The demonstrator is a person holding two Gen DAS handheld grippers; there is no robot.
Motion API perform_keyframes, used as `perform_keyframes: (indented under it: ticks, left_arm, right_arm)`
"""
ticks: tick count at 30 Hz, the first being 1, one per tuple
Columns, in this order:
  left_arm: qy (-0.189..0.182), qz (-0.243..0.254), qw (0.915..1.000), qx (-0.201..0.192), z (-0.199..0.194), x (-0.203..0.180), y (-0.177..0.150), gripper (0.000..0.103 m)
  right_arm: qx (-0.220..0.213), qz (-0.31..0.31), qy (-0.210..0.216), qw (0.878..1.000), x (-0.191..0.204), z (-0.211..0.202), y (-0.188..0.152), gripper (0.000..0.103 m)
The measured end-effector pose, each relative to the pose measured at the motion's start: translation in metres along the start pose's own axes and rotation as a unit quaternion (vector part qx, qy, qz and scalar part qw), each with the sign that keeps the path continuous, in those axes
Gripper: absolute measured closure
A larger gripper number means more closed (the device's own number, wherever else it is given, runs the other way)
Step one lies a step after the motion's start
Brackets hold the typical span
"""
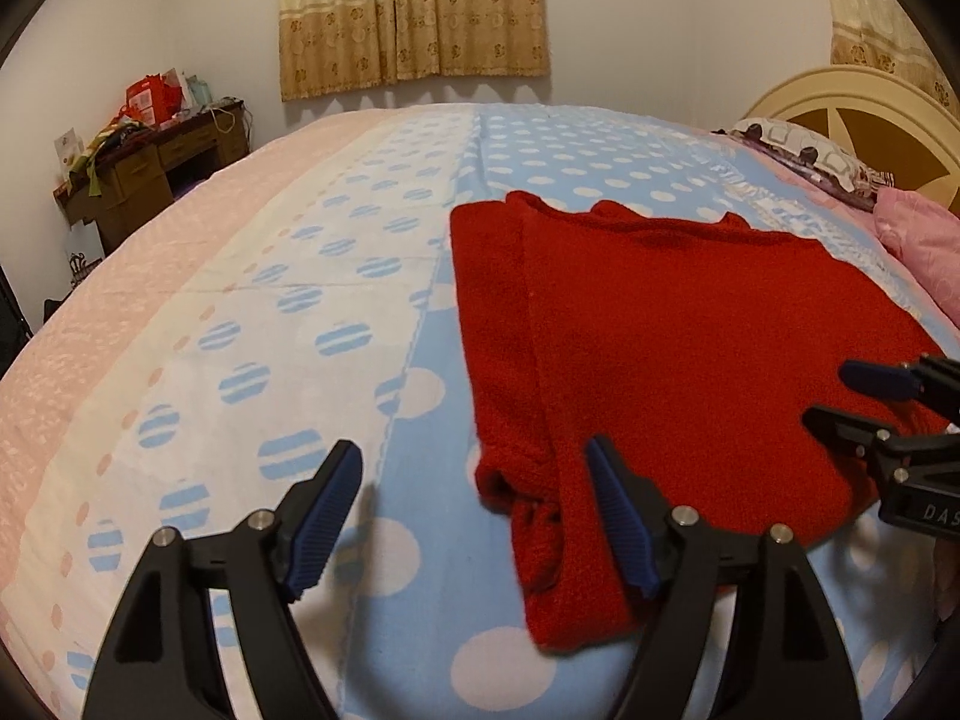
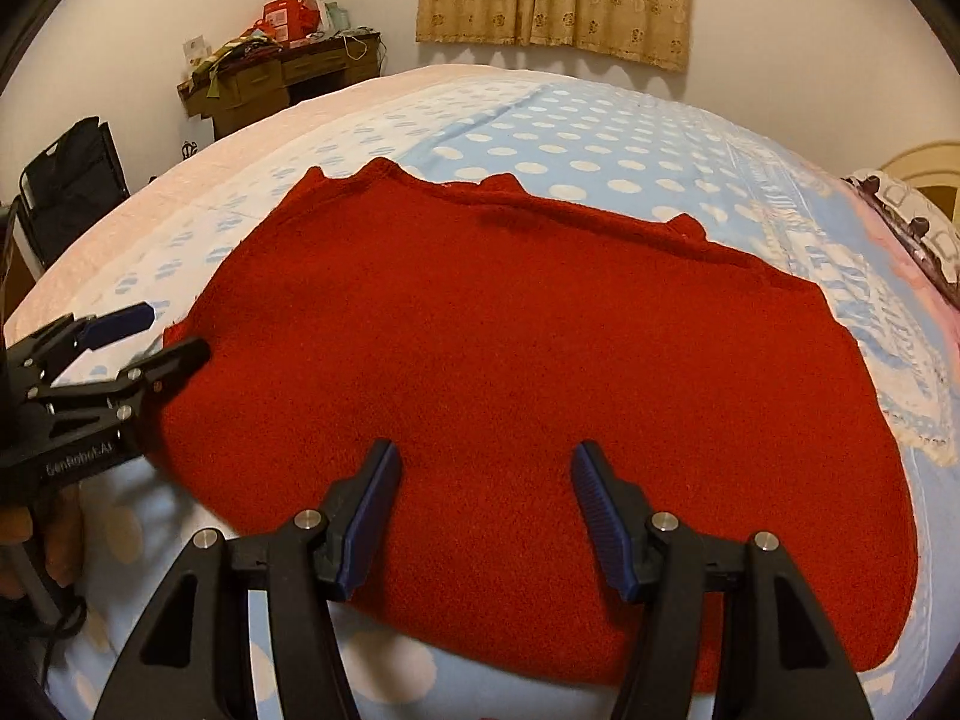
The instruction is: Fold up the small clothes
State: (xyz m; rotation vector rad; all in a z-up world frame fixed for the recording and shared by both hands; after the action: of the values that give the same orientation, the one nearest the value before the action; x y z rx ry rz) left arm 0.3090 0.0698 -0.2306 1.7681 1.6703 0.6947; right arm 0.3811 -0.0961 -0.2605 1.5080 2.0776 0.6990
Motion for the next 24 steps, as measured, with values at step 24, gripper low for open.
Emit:
perform_keyframes:
  ticks: [24]
  left_arm:
    - [-0.040,-0.089,0.9947,-0.034,-0.041,0.029,-0.025,0.015]
  right_arm:
    - [-0.004,-0.006,0.081,0.997,0.076,0.011,0.068,0.042]
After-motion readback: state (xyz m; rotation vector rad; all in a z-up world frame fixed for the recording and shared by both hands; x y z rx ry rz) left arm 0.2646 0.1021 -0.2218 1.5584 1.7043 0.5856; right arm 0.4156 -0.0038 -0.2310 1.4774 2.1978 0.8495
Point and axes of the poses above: each gripper's, at about its wrist camera, not at the fingertips, and z roughly the way its jaws point, x to its left, y to its top, the point moved 9 cm from there along z, roughly the way its jaws point, and after that the axes turned 3 degrees about -y, right-handed, at the moved point
